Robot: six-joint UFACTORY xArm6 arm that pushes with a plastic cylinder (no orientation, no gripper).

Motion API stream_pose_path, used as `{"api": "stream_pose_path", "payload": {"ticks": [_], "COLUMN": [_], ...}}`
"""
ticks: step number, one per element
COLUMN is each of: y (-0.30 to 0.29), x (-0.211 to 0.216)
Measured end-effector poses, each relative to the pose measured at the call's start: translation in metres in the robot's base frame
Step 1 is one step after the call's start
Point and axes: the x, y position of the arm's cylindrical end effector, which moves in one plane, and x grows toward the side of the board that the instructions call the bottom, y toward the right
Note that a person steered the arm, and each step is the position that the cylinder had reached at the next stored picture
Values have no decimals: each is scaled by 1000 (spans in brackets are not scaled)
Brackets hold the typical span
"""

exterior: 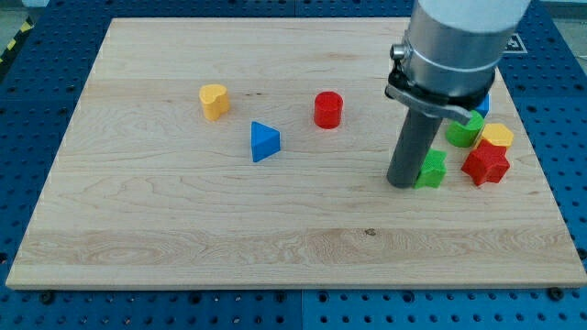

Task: Slide the blue triangle slightly right

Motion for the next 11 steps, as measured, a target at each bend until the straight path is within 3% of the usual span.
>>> {"api": "stream_pose_path", "payload": {"ticks": [2,3,6,7,8,9,10,11], "y": [0,-1,-159,-237,-284,-282,-281,-227], "x": [-41,-41,-2,11,-11,-46,-48,-55]}}
